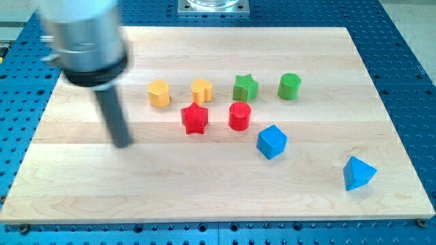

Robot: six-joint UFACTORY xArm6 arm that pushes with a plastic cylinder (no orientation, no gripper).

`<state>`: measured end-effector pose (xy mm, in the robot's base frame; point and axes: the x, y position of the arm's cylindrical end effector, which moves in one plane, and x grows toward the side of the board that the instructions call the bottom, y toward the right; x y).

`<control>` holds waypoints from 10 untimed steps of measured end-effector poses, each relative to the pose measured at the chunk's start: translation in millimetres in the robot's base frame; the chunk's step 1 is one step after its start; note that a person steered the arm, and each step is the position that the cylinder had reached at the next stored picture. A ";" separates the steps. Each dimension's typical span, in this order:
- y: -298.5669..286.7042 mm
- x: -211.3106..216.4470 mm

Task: Push the red star vertically below the red circle

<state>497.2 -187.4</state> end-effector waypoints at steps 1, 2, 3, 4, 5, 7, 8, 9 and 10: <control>-37.4 -21.2; 34.5 -30.3; 124.7 -30.8; 211.7 -30.8; 191.0 -70.9; 267.7 -36.2; 259.3 9.8; 201.6 -5.6; 217.0 27.0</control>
<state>524.2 29.5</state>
